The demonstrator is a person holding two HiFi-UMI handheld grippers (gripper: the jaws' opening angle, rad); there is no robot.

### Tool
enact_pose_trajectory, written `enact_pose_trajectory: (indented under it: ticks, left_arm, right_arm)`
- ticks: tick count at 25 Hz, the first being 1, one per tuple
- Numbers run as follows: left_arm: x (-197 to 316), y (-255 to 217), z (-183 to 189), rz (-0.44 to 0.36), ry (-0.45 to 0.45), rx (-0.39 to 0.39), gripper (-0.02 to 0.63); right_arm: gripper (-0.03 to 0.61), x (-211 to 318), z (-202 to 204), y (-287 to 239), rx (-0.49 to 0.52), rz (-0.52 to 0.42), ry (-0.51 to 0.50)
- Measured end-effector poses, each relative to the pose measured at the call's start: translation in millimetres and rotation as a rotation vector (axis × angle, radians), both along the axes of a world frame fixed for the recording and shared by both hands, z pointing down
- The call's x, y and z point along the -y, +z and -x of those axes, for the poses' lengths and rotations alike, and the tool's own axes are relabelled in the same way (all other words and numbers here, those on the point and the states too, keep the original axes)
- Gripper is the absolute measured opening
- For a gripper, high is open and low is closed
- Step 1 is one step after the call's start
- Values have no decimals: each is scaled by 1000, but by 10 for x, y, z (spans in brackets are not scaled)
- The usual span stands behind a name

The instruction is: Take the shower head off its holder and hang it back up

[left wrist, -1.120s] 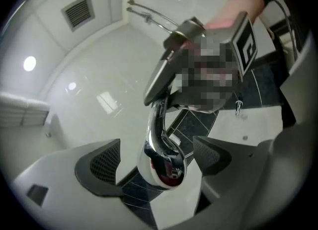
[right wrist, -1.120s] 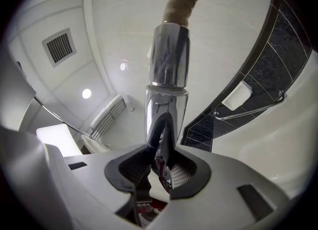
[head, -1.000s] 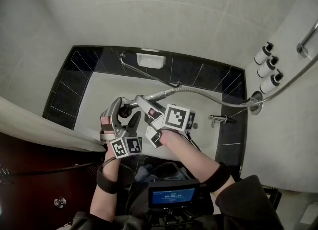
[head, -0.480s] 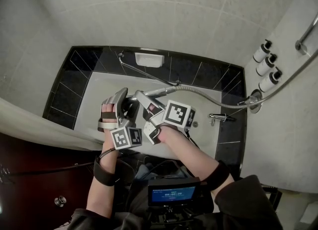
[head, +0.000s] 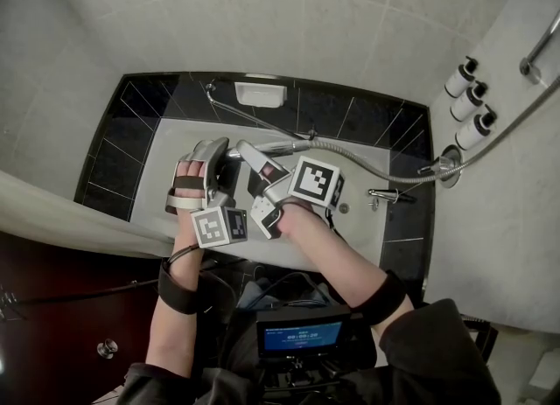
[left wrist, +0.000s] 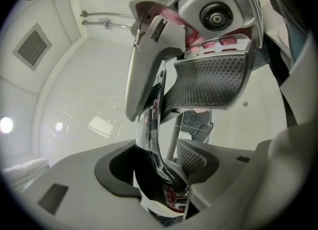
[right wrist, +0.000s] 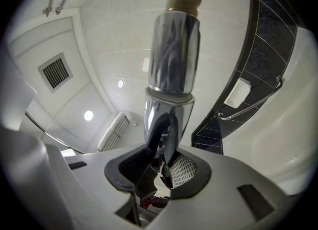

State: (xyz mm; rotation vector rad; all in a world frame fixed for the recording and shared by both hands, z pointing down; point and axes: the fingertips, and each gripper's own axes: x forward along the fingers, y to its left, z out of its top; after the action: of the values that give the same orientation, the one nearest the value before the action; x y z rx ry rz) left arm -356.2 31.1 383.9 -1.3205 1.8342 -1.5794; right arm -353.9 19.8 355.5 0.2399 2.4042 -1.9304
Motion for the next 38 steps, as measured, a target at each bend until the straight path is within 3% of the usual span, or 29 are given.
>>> enact_pose_trajectory:
  ticks: [9, 15, 26, 31, 34, 38]
  left_arm:
    - [28, -118, -27, -49, -1, -46, 185]
    - [58, -198, 0, -58, 8, -26, 121]
    - [173, -205, 1, -42, 5, -35, 115]
    - [262, -251, 31, -39, 7, -50, 115]
    - [321, -348, 114, -48, -2, -51, 115]
    - [415, -562, 221, -64, -12, -54, 115]
  right_arm:
    - [146, -5, -40, 20, 9, 30, -9]
    - [158, -53, -50, 86, 11, 70, -23]
    - [161, 37, -50, 80, 31, 94, -19]
    - [168, 120, -113, 90, 1, 6, -21]
    - [190, 122, -151, -7, 60, 1, -25]
    - [183, 239, -365, 113, -9, -169, -17]
